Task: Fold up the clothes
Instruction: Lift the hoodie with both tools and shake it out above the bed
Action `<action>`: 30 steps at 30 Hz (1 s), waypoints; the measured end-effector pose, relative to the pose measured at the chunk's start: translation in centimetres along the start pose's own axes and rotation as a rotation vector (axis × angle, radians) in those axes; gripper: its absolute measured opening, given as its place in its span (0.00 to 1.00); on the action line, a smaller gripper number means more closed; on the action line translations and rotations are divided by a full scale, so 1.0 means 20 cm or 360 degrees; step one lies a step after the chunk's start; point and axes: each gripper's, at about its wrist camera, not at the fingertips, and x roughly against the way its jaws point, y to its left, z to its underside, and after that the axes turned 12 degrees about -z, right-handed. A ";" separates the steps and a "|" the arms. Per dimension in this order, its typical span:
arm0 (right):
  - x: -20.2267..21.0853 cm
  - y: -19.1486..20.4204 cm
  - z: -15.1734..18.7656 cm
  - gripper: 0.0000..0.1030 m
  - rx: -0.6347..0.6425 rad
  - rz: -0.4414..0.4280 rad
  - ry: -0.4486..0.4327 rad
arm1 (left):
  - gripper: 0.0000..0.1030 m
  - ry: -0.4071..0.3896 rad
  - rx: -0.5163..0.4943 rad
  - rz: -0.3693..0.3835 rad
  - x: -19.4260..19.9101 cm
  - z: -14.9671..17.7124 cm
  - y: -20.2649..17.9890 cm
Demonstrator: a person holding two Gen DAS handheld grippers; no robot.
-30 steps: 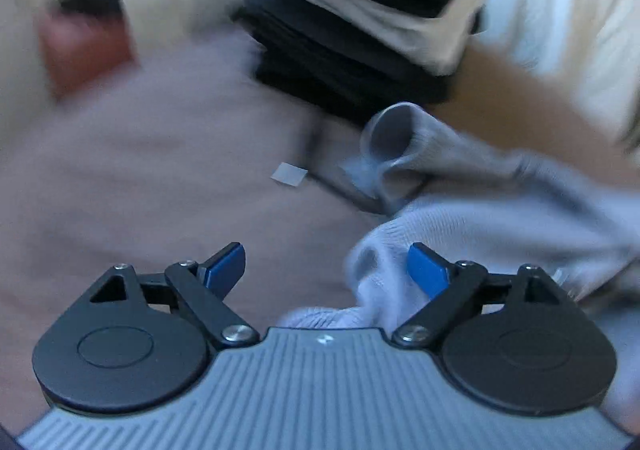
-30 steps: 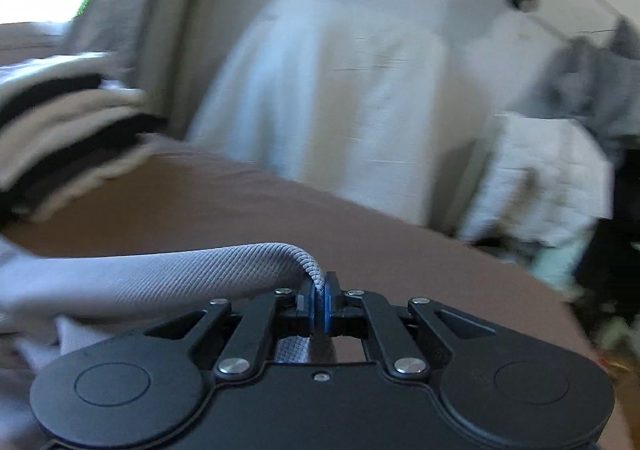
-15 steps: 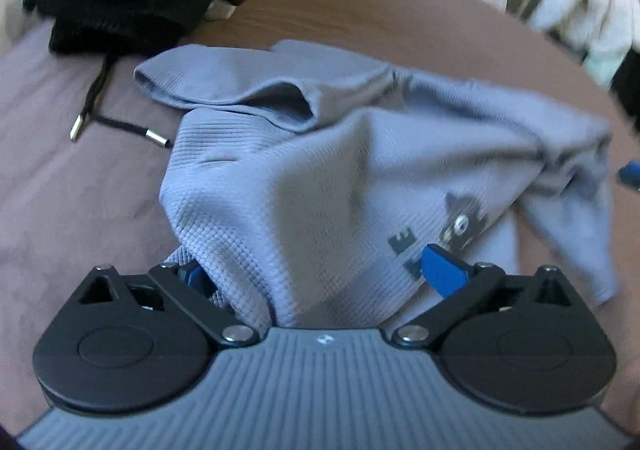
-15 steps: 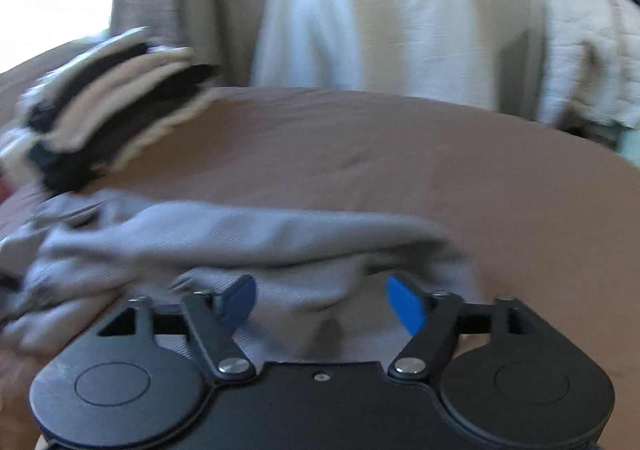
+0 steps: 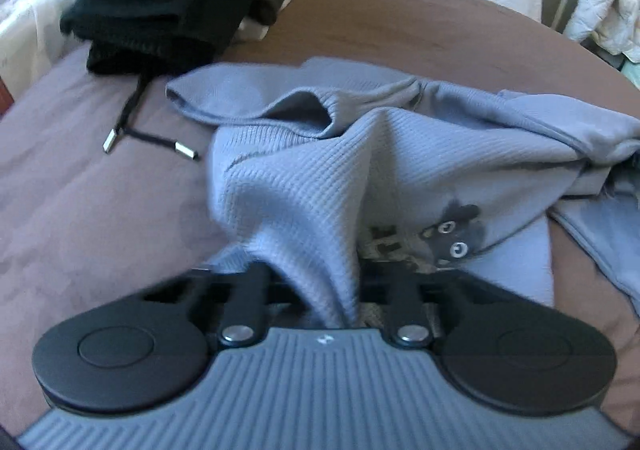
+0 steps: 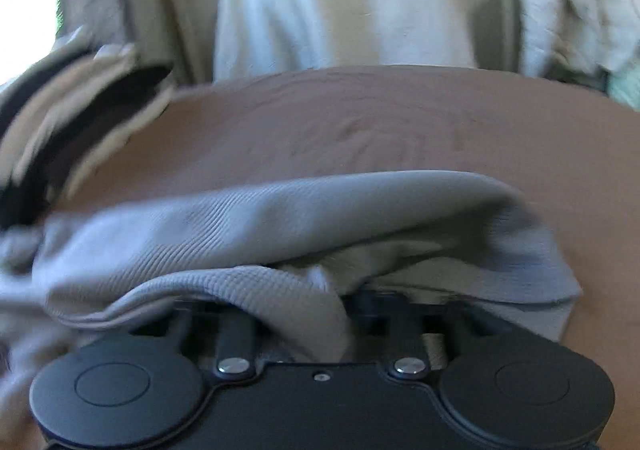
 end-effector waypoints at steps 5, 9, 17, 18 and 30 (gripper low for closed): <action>0.28 0.04 -0.06 0.10 0.0216 0.0038 -0.0119 | 0.11 -0.0160 0.0026 -0.0046 0.11 -0.01 -0.01; 0.58 0.05 -0.16 0.09 0.0396 0.0099 -0.0203 | 0.11 -0.0295 0.0038 -0.0018 0.24 -0.03 0.00; 1.03 -0.08 -0.35 0.09 0.0376 0.0023 -0.0278 | 0.11 -0.0515 0.0096 -0.0004 0.51 -0.03 0.01; 1.06 -0.08 -0.35 0.09 0.0376 0.0013 -0.0278 | 0.11 -0.0536 0.0109 -0.0001 0.55 -0.03 0.01; 1.45 -0.14 -0.62 0.09 0.0519 0.0174 -0.0474 | 0.07 -0.0988 -0.0174 0.0106 1.22 -0.36 -0.08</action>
